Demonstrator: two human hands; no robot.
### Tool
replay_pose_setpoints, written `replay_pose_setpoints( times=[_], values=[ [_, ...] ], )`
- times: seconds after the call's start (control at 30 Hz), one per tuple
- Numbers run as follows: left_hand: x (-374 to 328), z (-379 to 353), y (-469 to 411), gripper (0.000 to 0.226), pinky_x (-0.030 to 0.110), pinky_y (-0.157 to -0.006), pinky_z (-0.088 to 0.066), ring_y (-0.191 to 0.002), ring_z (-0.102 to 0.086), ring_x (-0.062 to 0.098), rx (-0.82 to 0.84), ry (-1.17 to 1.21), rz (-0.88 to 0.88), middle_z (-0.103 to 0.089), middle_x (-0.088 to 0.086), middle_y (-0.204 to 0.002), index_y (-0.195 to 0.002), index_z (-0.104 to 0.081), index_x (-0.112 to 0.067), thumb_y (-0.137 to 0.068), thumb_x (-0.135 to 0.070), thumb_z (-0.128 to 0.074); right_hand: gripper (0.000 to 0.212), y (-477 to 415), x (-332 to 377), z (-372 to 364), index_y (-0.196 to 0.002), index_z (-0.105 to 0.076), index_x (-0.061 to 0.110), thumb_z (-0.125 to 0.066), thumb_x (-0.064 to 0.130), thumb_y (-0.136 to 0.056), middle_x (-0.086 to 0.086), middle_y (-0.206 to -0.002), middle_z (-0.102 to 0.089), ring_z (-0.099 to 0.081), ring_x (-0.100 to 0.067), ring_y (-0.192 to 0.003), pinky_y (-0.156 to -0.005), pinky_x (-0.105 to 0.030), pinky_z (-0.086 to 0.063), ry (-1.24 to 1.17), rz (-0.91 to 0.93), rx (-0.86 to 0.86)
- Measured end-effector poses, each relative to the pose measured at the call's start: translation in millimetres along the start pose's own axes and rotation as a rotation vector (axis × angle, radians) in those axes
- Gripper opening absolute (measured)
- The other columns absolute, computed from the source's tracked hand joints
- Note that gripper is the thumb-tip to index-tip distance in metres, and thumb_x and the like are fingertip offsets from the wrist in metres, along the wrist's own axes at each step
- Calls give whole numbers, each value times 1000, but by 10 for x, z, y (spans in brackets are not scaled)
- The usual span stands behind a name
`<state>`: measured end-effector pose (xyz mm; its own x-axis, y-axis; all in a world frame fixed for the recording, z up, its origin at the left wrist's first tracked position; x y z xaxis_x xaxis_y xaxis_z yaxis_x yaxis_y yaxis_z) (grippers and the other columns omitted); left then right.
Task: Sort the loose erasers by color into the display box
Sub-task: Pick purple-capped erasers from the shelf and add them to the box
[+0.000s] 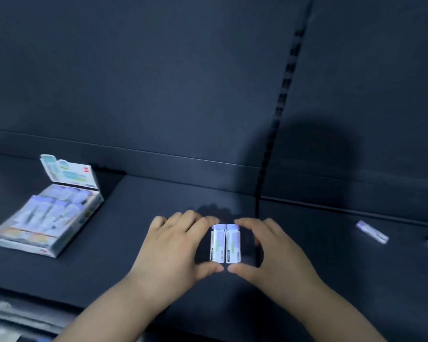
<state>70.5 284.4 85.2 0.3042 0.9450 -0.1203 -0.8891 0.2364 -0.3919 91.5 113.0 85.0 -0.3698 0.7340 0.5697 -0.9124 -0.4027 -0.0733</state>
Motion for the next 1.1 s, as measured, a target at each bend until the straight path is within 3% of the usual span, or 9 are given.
replay_pose_setpoints(
  times=[0.23, 0.43, 0.5, 0.7, 0.83, 0.97, 1.1],
  values=[
    [878, 419, 320, 68, 28, -69, -44, -83, -59, 8, -2, 8, -9, -56, -16, -92, -117, -48, -36, -61, -74, -42, 60, -205, 862, -523, -110, -27, 65, -70, 55, -69, 30, -101, -37, -40, 14, -99, -75, -11, -40, -52, 9, -10],
    [1079, 519, 436, 68, 30, -66, -46, -80, -56, 8, -13, -4, -18, -54, -16, -91, -118, -48, -36, -62, -73, -46, 62, -320, 1049, -658, -99, -21, 75, -69, 58, -64, 31, -104, -36, -39, 10, -104, -78, -16, -43, -40, 7, 53],
    [1128, 528, 465, 68, 30, -69, -40, -79, -54, 7, -18, -35, 3, -53, -16, -91, -119, -48, -36, -62, -73, -45, 62, -390, 1069, -710, -98, -22, 76, -69, 58, -62, 30, -105, -36, -39, 8, -105, -79, -16, -44, -45, 19, 89],
    [1401, 559, 659, 70, 29, -67, -29, -73, -54, 8, -14, -55, 60, -54, -14, -86, -118, -48, -36, -58, -73, -46, 63, -597, 1288, -875, -103, -17, 74, -38, 78, -44, 30, -107, -31, -38, 8, -107, -78, -11, -40, 16, 75, 183],
    [1746, 547, 803, 72, 27, -67, -35, -78, -52, 5, 2, -59, 82, -55, -15, -87, -118, -48, -37, -56, -74, -47, 66, -733, 1506, -1085, -109, -18, 72, -41, 78, -47, 30, -108, -30, -41, 9, -102, -81, -13, -40, 11, 77, 215],
    [2267, 587, 964, 71, 28, -69, -28, -80, -48, 5, 11, -50, 93, -58, -15, -86, -115, -50, -36, -54, -73, -46, 75, -937, 1836, -1413, -129, -22, 59, -62, 68, -67, 28, -110, -28, -41, 6, -107, -88, -14, -39, 33, 90, 209],
    [2942, 704, 1085, 69, 27, -67, -25, -80, -45, 5, 26, -53, 66, -55, -15, -87, -115, -52, -36, -57, -73, -47, 74, -1191, 2292, -1796, -132, -23, 55, -63, 65, -70, 24, -106, -28, -40, 4, -104, -87, -17, -40, 45, 65, 182]
  ],
)
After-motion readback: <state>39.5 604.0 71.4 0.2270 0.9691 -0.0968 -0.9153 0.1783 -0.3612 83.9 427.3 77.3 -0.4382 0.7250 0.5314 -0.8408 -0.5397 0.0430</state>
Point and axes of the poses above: each hand's wrist, its own y-axis away from the middle knuckle, its own z-axis out of the back of the hand, x = y × z, the point moved 4 cm from there along -y, towards the middle knuckle
